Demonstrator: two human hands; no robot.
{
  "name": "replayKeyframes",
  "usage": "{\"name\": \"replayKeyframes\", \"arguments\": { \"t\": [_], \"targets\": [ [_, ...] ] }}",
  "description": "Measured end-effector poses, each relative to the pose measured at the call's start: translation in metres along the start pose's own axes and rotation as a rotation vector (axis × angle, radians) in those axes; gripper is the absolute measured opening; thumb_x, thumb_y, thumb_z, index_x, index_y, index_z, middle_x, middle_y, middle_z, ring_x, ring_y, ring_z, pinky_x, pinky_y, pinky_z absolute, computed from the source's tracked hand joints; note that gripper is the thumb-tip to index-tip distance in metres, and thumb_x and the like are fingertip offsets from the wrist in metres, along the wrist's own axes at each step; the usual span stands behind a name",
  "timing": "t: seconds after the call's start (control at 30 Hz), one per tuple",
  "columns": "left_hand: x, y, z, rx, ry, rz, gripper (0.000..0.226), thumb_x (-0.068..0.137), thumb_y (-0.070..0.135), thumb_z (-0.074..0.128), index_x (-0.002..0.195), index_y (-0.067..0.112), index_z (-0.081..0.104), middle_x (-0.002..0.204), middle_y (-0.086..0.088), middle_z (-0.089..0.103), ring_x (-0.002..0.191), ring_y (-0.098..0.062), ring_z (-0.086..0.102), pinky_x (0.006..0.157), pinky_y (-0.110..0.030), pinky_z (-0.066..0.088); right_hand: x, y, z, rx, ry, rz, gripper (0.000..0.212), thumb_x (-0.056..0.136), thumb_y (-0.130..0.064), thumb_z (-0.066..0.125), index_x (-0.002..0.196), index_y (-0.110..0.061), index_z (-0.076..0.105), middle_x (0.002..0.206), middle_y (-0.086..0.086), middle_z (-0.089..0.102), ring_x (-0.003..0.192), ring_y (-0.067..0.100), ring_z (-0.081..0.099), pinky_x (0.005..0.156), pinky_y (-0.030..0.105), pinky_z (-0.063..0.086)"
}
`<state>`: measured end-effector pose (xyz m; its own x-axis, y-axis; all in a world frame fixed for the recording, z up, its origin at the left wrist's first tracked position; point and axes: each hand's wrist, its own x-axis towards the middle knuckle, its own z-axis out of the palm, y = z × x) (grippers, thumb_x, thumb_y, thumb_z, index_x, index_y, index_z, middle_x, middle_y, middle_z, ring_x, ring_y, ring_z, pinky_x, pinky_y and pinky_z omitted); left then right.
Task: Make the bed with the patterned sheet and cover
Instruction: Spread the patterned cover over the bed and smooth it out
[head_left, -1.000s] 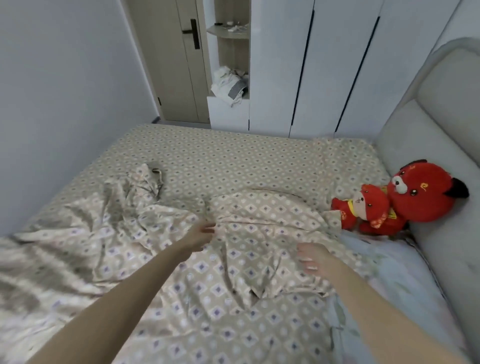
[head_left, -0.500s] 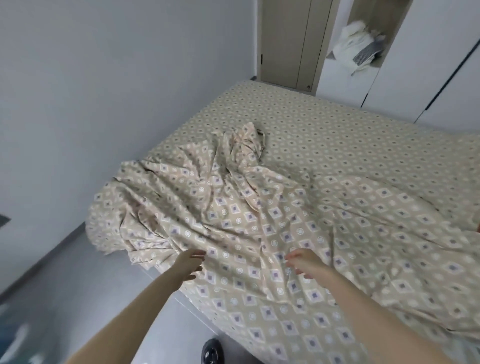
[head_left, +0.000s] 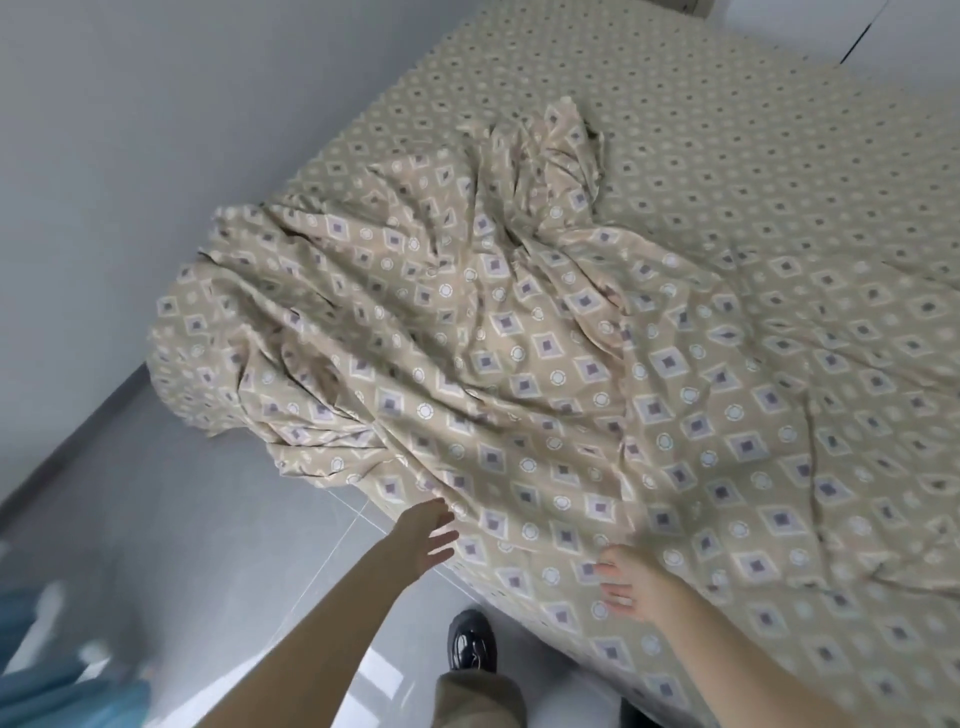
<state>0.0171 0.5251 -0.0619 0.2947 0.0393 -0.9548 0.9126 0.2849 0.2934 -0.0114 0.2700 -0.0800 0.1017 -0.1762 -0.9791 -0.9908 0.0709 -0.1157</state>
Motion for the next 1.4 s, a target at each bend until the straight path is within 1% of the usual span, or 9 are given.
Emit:
{"name": "replayKeyframes", "arguments": {
  "t": [0.1, 0.27, 0.47, 0.6, 0.67, 0.83, 1.07, 1.2, 1.4],
  "targets": [
    [0.027, -0.004, 0.003, -0.121, -0.043, -0.069, 0.008, 0.096, 0.018, 0.053, 0.097, 0.013, 0.058, 0.121, -0.009, 0.050, 0.108, -0.031, 0.049, 0.084, -0.039, 0.043, 0.028, 0.007, 0.014, 0.290, -0.071, 0.112, 0.007, 0.094, -0.011, 0.052, 0.094, -0.005, 0.049, 0.089, 0.012, 0.052, 0.075, 0.027, 0.050, 0.076, 0.042, 0.047],
    [0.054, -0.009, 0.015, -0.087, -0.034, -0.068, 0.050, 0.091, 0.028, 0.061, 0.137, 0.015, 0.046, 0.147, -0.004, 0.034, 0.137, -0.029, 0.032, 0.097, -0.041, 0.037, 0.059, 0.003, 0.017, 0.780, -0.158, 0.133, 0.021, 0.085, -0.015, 0.067, 0.097, -0.008, 0.052, 0.084, 0.009, 0.050, 0.064, 0.018, 0.045, 0.060, 0.034, 0.050],
    [0.055, 0.009, 0.029, -0.194, -0.051, 0.060, 0.013, 0.090, 0.019, 0.063, 0.087, 0.012, 0.053, 0.077, -0.003, 0.060, 0.075, -0.016, 0.061, 0.073, -0.034, 0.052, 0.057, -0.004, -0.017, 0.950, -0.059, 0.009, 0.038, 0.091, -0.034, 0.061, 0.060, -0.019, 0.044, 0.040, -0.007, 0.036, 0.037, 0.007, 0.034, 0.054, 0.020, 0.029],
    [0.018, 0.035, 0.035, -0.136, 0.043, 0.189, 0.015, 0.088, 0.009, 0.064, 0.079, 0.010, 0.052, 0.070, -0.005, 0.050, 0.064, -0.017, 0.052, 0.074, -0.033, 0.056, 0.012, -0.011, -0.041, 0.803, 0.001, -0.178, 0.024, 0.091, -0.027, 0.058, 0.070, -0.020, 0.050, 0.050, -0.006, 0.047, 0.050, 0.009, 0.040, 0.055, 0.021, 0.037],
    [-0.010, 0.052, 0.035, -0.026, 0.091, 0.264, 0.018, 0.086, 0.012, 0.066, 0.075, 0.011, 0.052, 0.069, -0.004, 0.049, 0.062, -0.014, 0.049, 0.072, -0.030, 0.056, -0.024, -0.024, -0.046, 0.633, 0.116, -0.316, 0.007, 0.094, -0.025, 0.053, 0.093, -0.019, 0.057, 0.083, -0.004, 0.062, 0.080, 0.011, 0.056, 0.079, 0.027, 0.045],
    [-0.076, 0.127, 0.046, 0.053, 0.068, 0.481, 0.011, 0.088, 0.013, 0.064, 0.081, 0.013, 0.055, 0.070, -0.003, 0.052, 0.064, -0.012, 0.053, 0.058, -0.019, 0.054, -0.112, -0.103, -0.058, 0.546, 0.307, -0.607, 0.044, 0.084, -0.025, 0.067, 0.122, -0.010, 0.054, 0.124, 0.002, 0.056, 0.109, 0.020, 0.051, 0.102, 0.038, 0.037],
    [-0.140, 0.241, 0.083, 0.004, -0.334, 0.810, 0.043, 0.102, 0.026, 0.036, 0.145, 0.027, 0.032, 0.147, 0.008, 0.035, 0.141, -0.012, 0.021, 0.113, -0.041, 0.017, -0.208, -0.223, -0.068, 0.481, -0.049, -0.904, 0.042, 0.088, -0.043, 0.061, 0.129, -0.043, 0.052, 0.143, -0.011, 0.043, 0.128, 0.017, 0.043, 0.108, 0.048, 0.031],
    [-0.126, 0.227, 0.084, 0.245, -0.304, 0.768, 0.042, 0.100, 0.019, 0.042, 0.141, 0.028, 0.039, 0.150, 0.004, 0.034, 0.142, -0.017, 0.024, 0.114, -0.045, 0.021, -0.195, -0.218, -0.067, 0.132, -0.062, -0.805, 0.053, 0.094, -0.031, 0.055, 0.143, -0.037, 0.036, 0.154, -0.007, 0.026, 0.144, 0.020, 0.021, 0.116, 0.049, 0.015],
    [-0.061, 0.175, 0.093, 0.451, -0.073, 0.578, 0.034, 0.095, 0.005, 0.047, 0.126, 0.014, 0.056, 0.118, -0.002, 0.057, 0.106, -0.020, 0.052, 0.089, -0.035, 0.041, -0.116, -0.194, -0.062, -0.086, -0.018, -0.567, 0.027, 0.092, -0.023, 0.056, 0.119, -0.021, 0.059, 0.140, -0.002, 0.048, 0.113, 0.020, 0.050, 0.104, 0.043, 0.030]
  ]
}}
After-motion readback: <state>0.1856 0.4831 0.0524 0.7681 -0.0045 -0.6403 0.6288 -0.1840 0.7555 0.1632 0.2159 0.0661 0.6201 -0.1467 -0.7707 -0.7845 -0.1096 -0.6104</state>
